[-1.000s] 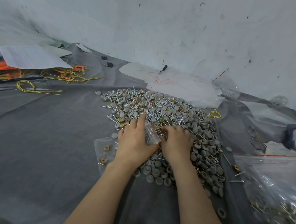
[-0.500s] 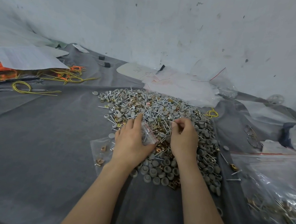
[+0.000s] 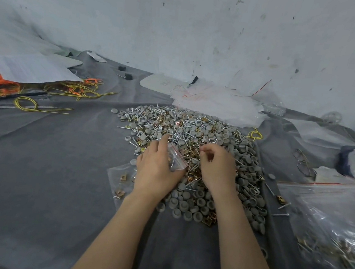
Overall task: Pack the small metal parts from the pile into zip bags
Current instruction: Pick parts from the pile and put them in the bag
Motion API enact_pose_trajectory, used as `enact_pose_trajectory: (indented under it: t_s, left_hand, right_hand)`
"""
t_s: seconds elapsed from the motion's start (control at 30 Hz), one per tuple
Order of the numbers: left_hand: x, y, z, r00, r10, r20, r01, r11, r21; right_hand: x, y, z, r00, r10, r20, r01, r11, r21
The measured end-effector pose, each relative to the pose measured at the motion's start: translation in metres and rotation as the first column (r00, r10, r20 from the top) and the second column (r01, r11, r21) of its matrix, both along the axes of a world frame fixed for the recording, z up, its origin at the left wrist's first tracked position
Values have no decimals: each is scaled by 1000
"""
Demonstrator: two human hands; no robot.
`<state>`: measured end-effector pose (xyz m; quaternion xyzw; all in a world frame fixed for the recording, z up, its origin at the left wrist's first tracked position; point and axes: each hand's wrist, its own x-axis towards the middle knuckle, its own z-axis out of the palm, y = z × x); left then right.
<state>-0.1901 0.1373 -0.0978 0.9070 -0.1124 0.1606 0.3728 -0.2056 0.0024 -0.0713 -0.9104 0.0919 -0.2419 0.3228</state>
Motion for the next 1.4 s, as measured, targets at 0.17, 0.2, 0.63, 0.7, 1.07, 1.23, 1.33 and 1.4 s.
enact_pose_trajectory:
  t_s: [0.17,0.2,0.63,0.7,1.07,1.23,1.33,1.4]
  left_hand:
    - [-1,0,0,1000,3,2,-2,1000,-8]
    - [-1,0,0,1000,0,3,0,1000,-9]
    - [0,-1,-1,1000,2,-4,-2,1000,12]
    - [0,-1,-1,1000,7,1,-7,1000,11]
    - [0,0,-1,999,42,-4,-41,999,13]
    - [0,-1,-1,999,50,-9,-50,999,16]
    - [0,0,0,998,54,-15,-54,998,22]
    - [-1,0,0,999,49,-15,-49,998,27]
  right_hand:
    - [3,11,-10,938,-120,-324,5,943,-334]
    - [4,12,-11,937,-130,-323,11,939,-344]
    - [6,14,-7,908,-124,-400,13,963,-269]
    - [5,13,-6,925,-133,-357,47,970,-239]
    - [4,10,-6,904,-138,-405,-22,930,-366]
    - [4,12,-8,933,-129,-335,10,942,-337]
    - [5,8,-7,992,-77,-100,57,980,-188]
    - [6,5,-3,999,-6,42,5,1000,28]
